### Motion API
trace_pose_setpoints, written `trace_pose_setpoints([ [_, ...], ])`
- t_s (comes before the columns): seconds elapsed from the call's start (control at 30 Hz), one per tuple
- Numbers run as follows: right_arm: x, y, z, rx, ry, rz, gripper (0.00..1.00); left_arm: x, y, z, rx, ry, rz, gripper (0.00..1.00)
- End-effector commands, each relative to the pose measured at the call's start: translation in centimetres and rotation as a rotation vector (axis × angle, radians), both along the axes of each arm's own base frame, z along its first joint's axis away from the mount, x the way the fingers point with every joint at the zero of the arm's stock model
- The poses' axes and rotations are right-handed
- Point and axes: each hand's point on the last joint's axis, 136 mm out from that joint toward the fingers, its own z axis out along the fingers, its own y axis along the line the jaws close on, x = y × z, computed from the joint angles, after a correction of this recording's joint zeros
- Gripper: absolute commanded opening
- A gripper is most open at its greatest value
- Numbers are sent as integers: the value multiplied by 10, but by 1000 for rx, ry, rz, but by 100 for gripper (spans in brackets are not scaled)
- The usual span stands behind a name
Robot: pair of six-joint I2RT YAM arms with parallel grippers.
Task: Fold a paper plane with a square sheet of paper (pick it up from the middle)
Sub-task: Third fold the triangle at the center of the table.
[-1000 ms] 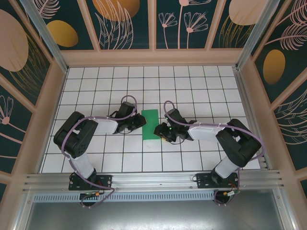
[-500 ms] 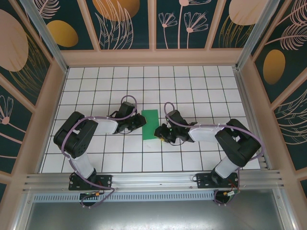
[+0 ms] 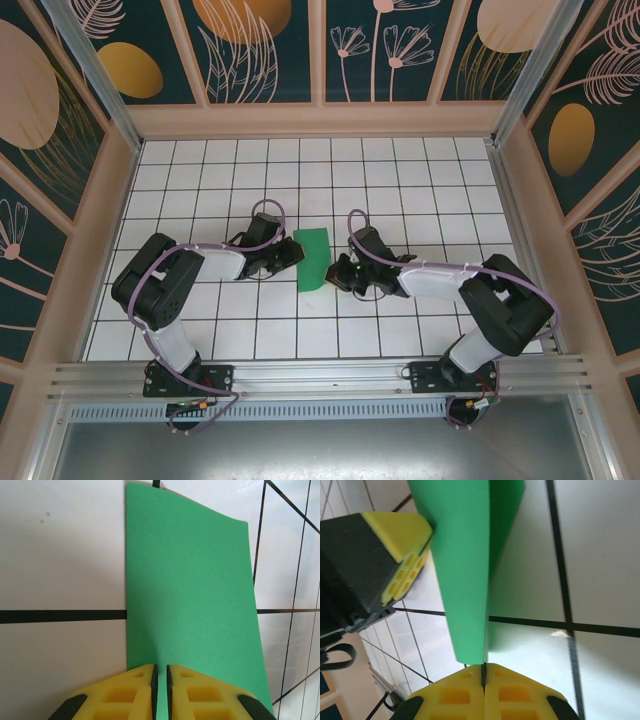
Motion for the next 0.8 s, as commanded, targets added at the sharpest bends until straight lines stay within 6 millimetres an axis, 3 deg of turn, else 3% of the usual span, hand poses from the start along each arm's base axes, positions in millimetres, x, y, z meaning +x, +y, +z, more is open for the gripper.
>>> trace_pose_setpoints([
  [0.0,12,14,12,42,-28,16,2,-24,13,-31,67,104,-7,17],
  [0.27,32,34,3,34,-49,42,2,-17,5,-13,39,66,-34,17],
  [0.53,38,38,-4,39,-66,41,2,9,-5,53,-19,-117,-32,21],
  [0.63,39,40,-7,41,-68,43,2,16,-2,49,18,-118,-14,20],
  [0.73,39,42,-8,53,-72,47,2,22,1,35,69,-86,1,18],
  [0.77,40,43,-7,58,-77,47,2,21,3,22,97,-56,2,17],
])
